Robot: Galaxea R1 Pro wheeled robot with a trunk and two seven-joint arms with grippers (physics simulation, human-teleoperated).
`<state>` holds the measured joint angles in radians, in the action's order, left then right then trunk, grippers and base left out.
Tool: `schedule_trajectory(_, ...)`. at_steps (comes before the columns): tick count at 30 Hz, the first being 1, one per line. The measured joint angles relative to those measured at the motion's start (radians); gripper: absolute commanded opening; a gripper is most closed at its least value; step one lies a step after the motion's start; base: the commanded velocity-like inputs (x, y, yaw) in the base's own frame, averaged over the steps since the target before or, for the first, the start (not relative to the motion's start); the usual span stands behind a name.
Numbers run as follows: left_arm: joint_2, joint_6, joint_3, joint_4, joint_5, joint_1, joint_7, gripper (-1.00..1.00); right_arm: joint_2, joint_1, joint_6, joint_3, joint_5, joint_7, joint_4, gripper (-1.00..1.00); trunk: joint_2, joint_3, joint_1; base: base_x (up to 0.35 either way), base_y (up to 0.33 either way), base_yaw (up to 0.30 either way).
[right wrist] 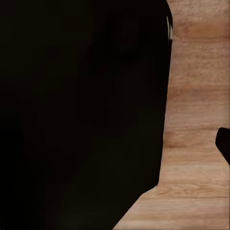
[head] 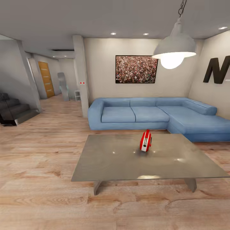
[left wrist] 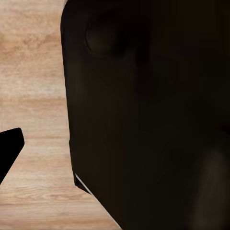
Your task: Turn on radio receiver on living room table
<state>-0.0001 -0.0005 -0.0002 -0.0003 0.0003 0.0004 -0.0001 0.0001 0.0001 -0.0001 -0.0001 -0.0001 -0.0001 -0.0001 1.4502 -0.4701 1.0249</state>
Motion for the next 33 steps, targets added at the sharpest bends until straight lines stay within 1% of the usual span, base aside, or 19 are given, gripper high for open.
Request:
schedule_trajectory(3, -0.017, -0.006, -0.002, -0.002, 0.002, 0.017, -0.001, 1.0, 0.017, -0.017, -0.001, 0.0, 0.0, -0.001, -0.009, 1.0, 0.0, 0.0, 0.0, 0.0, 0.0, 0.0)
schedule_trajectory(8, -0.045, -0.006, 0.0, -0.002, -0.002, 0.021, -0.001, 1.0, 0.045, -0.045, -0.001, -0.001, 0.001, -0.001, -0.008, 1.0, 0.0, 0.0, 0.0, 0.0, 0.0, 0.0)
schedule_trajectory(10, -0.056, -0.006, 0.001, -0.002, -0.003, 0.021, -0.001, 1.0, 0.055, -0.047, -0.002, -0.001, 0.001, -0.001, -0.009, 1.0, 0.0, 0.0, 0.0, 0.0, 0.0, 0.0)
schedule_trajectory(15, -0.084, -0.007, -0.003, -0.003, -0.002, 0.021, -0.001, 1.0, 0.055, -0.048, -0.002, -0.001, 0.0, -0.001, -0.008, 1.0, 0.0, 0.0, 0.0, 0.0, 0.0, 0.0)
schedule_trajectory(21, -0.088, -0.036, -0.004, -0.032, -0.002, 0.021, -0.001, 1.0, 0.053, -0.05, -0.024, -0.001, 0.002, -0.001, -0.019, 1.0, 0.0, 0.0, 0.0, 0.0, 0.0, 0.0)
schedule_trajectory(23, -0.085, -0.047, -0.005, -0.044, -0.003, 0.021, 0.0, 1.0, 0.05, -0.051, -0.035, 0.0, 0.004, -0.002, -0.03, 1.0, 0.0, 0.0, 0.0, 0.0, 0.0, 0.0)
schedule_trajectory(26, -0.074, -0.064, -0.003, -0.06, -0.007, 0.021, 0.006, 1.0, 0.044, -0.059, -0.038, 0.0, 0.02, -0.003, -0.047, 1.0, 0.0, 0.0, 0.0, 0.0, 0.0, 0.0)
schedule_trajectory(29, -0.057, -0.081, -0.003, -0.077, -0.007, 0.021, 0.007, 1.0, 0.042, -0.063, -0.021, -0.001, 0.037, -0.001, -0.064, 1.0, 0.0, 0.0, 0.0, 0.0, 0.0, 0.0)
schedule_trajectory(30, -0.051, -0.083, -0.003, -0.144, -0.008, 0.021, 0.007, 1.0, 0.041, -0.065, 0.021, -0.001, 0.126, 0.001, -0.134, 1.0, 0.0, 0.0, 0.0, 0.0, 0.0, 0.0)
schedule_trajectory(31, -0.049, -0.081, -0.003, -0.288, -0.008, 0.021, 0.006, 1.0, 0.041, -0.072, 0.068, -0.002, 0.144, 0.003, -0.272, 1.0, 0.0, 0.0, 0.0, 0.0, 0.0, 0.0)
schedule_trajectory(32, -0.047, -0.074, -0.002, -0.457, -0.009, 0.017, 0.005, 1.0, 0.041, -0.083, 0.121, -0.002, 0.154, 0.006, -0.461, 1.0, 0.0, 0.0, 0.0, 0.0, 0.0, 0.0)
schedule_trajectory(33, -0.046, -0.056, -0.002, -0.486, -0.009, 0.019, 0.005, 1.0, 0.041, -0.1, 0.17, -0.002, 0.161, 0.008, -0.681, 1.0, 0.0, 0.0, 0.0, 0.0, 0.0, 0.0)
